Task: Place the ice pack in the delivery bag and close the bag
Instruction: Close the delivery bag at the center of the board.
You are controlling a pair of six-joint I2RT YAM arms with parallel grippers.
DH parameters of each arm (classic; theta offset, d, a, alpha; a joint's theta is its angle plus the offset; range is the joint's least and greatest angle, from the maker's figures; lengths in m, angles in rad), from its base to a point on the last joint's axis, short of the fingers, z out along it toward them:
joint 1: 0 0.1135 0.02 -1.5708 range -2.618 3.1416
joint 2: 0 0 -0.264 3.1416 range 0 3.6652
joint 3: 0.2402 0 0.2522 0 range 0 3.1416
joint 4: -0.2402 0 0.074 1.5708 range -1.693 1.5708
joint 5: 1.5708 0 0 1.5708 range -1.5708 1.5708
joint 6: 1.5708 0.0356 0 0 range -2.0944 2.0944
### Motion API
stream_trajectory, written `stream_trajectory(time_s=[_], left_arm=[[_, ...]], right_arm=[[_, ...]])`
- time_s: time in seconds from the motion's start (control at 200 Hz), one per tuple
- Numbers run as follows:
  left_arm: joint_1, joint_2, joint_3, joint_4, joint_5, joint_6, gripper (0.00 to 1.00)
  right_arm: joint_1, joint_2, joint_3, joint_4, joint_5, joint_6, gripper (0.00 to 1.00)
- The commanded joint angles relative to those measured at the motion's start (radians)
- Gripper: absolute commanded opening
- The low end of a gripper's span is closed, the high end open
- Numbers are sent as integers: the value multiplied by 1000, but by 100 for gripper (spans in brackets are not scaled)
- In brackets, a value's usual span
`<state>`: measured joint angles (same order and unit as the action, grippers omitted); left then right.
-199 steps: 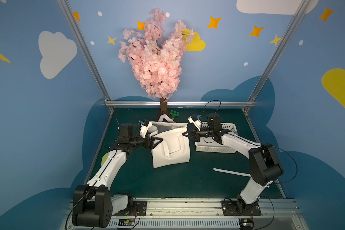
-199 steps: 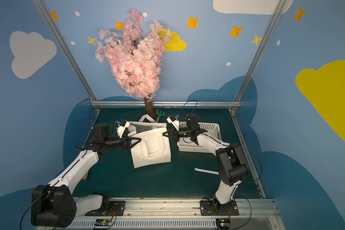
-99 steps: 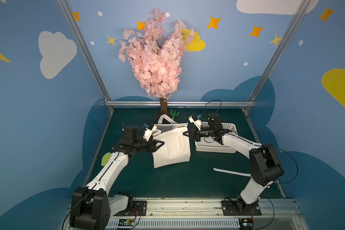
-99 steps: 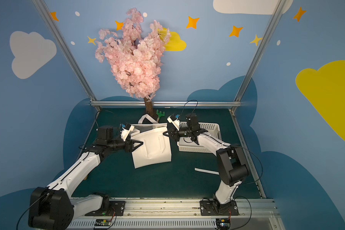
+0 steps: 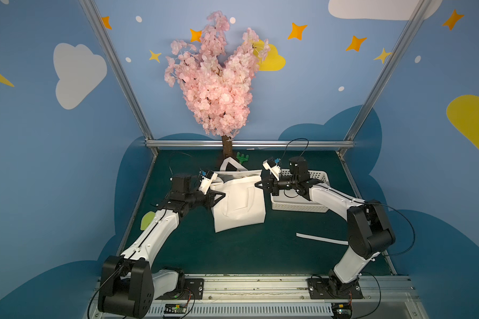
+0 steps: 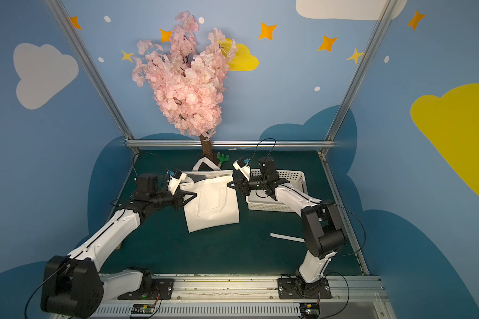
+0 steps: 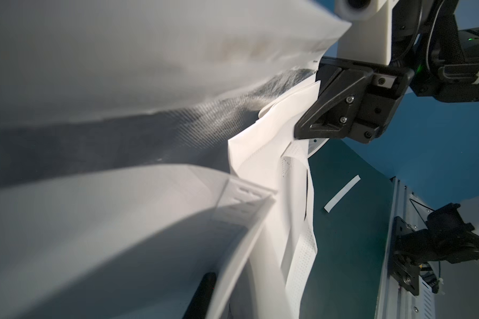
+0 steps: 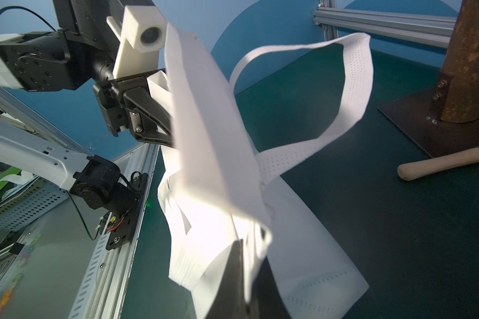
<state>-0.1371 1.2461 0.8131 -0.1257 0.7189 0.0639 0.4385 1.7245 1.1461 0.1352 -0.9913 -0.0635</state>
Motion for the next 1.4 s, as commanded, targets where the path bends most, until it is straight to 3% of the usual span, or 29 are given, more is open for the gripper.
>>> stream_trajectory(time_s=[0.0, 0.065, 0.175, 0.36, 0.426, 0.466, 0.726, 0.821, 0.871, 1.011, 1.146, 1.397], left_arm=[[-27, 32, 57, -50, 106, -23, 30], [-51, 29, 62, -75, 93, -19, 42], [-71, -7, 26, -75, 43, -25, 44], [-71, -110, -35, -58, -66, -33, 29], [-71, -137, -45, -48, -100, -44, 8], [-71, -148, -46, -43, -110, -46, 3], [-71, -143, -37, -50, -89, -39, 3], [-70, -151, -32, -76, -160, -28, 25], [-67, -172, -43, -70, -202, -17, 45], [-56, -238, -100, -13, -311, -10, 68], [-18, -256, -114, 5, -335, 15, 78], [65, -150, -45, 21, -179, 58, 82]], right_arm=[[-6, -46, -1, -5, -1, -4, 0], [-8, -47, 0, -5, 3, -6, 0], [-10, -48, 0, -4, 6, -6, 0], [-14, -45, 0, -1, 6, -4, 0], [-14, -42, -2, 4, 4, 2, 0], [-15, -40, 0, 7, 2, 3, 0], [-14, -42, -3, 3, 3, 5, 0], [-12, -42, -3, 1, 1, 6, 0], [-12, -43, -4, -2, 1, 7, 0], [-11, -46, -4, -3, 0, 4, 0], [-12, -45, -3, -3, -6, 4, 0], [-10, -34, 3, -3, -23, 4, 0]])
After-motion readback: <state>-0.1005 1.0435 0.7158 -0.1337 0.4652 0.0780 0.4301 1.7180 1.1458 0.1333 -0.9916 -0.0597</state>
